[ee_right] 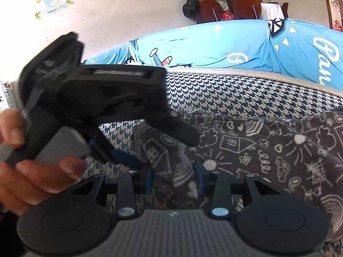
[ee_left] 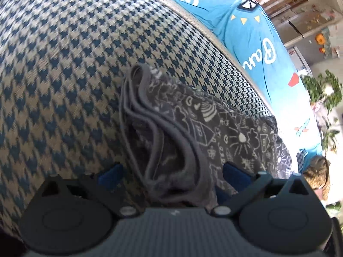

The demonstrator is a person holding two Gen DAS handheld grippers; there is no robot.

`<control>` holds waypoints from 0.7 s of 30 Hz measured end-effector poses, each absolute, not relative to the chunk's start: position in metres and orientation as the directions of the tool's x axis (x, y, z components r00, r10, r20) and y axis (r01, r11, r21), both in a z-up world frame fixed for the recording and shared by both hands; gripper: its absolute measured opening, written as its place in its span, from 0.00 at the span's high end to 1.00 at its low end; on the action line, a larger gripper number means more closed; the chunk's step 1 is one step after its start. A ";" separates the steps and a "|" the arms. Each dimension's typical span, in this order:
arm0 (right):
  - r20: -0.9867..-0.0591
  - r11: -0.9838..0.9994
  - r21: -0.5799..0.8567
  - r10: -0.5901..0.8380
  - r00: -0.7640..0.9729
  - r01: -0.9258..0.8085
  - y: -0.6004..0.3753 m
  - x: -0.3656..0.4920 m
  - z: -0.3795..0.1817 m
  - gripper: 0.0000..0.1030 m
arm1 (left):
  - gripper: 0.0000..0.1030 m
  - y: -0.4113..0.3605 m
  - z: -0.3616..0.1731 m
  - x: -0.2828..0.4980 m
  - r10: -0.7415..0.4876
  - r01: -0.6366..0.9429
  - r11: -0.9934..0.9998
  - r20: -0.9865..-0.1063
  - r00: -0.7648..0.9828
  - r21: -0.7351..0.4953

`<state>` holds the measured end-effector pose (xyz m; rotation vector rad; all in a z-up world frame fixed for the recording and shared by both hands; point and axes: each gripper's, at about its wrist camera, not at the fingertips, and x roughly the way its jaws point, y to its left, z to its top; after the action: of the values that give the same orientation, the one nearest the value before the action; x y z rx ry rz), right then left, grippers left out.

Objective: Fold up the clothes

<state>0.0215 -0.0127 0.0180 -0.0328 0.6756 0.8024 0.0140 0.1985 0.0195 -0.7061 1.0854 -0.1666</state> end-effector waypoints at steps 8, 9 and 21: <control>-0.615 0.680 0.042 0.595 0.518 -0.732 0.008 0.013 0.008 0.50 | 0.02 0.183 0.023 0.017 -0.485 -0.106 0.790 -0.721 0.495 -0.604; -0.615 0.679 0.020 0.587 0.526 -0.734 0.010 0.013 0.007 0.48 | 0.02 0.182 0.024 0.016 -0.486 -0.102 0.790 -0.718 0.499 -0.605; -0.606 0.652 -0.188 0.511 0.609 -0.734 0.037 0.013 -0.018 0.33 | 0.02 0.200 0.029 0.004 -0.520 -0.109 0.754 -0.691 0.503 -0.647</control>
<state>0.0126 0.0369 -0.0176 -0.4488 0.5435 0.7473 0.0043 0.2004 0.0295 -0.6989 1.0323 -0.2739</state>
